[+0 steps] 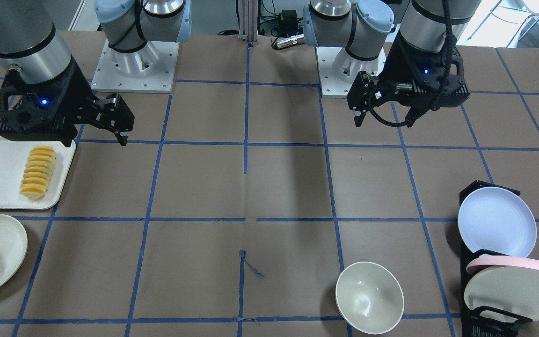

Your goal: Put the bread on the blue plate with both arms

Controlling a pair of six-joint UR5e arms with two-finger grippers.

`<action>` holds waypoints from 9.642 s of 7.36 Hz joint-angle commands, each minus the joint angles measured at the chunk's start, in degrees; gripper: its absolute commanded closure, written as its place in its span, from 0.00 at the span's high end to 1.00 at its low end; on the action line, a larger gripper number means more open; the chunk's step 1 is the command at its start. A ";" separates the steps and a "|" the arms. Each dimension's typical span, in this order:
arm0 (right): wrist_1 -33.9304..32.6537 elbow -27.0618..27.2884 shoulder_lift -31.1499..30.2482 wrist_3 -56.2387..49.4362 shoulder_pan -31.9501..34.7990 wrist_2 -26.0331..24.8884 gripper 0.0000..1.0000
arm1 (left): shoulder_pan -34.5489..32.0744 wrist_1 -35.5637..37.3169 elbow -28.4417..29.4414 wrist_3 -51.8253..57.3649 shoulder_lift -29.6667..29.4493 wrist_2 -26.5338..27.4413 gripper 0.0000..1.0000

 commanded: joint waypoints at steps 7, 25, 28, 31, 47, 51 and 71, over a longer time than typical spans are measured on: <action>-16.19 22.95 -4.35 -26.40 -20.88 -0.80 1.00 | 1.45 -0.22 -0.83 -0.56 0.52 0.48 1.00; -52.63 45.23 5.32 -47.30 -37.62 1.83 0.87 | 44.43 21.39 -1.70 11.73 -28.82 0.21 0.66; -52.38 45.23 5.49 -46.95 -37.53 1.93 0.05 | 44.52 21.66 -1.79 11.56 -29.44 -0.58 0.01; -51.59 43.49 4.97 -46.77 -37.44 1.58 0.00 | 44.87 21.31 -1.70 11.82 -28.66 -0.32 0.00; -18.97 17.55 2.76 -28.31 -23.91 -4.64 0.00 | -4.16 44.96 -24.52 -0.05 -16.32 -19.12 0.00; -16.51 17.63 1.00 -10.88 -10.51 1.30 0.00 | -6.28 55.14 -26.58 5.64 -23.73 -21.85 0.70; -32.48 14.93 15.89 19.86 12.86 8.43 1.00 | -4.78 -4.53 0.50 4.88 -3.25 -0.49 1.00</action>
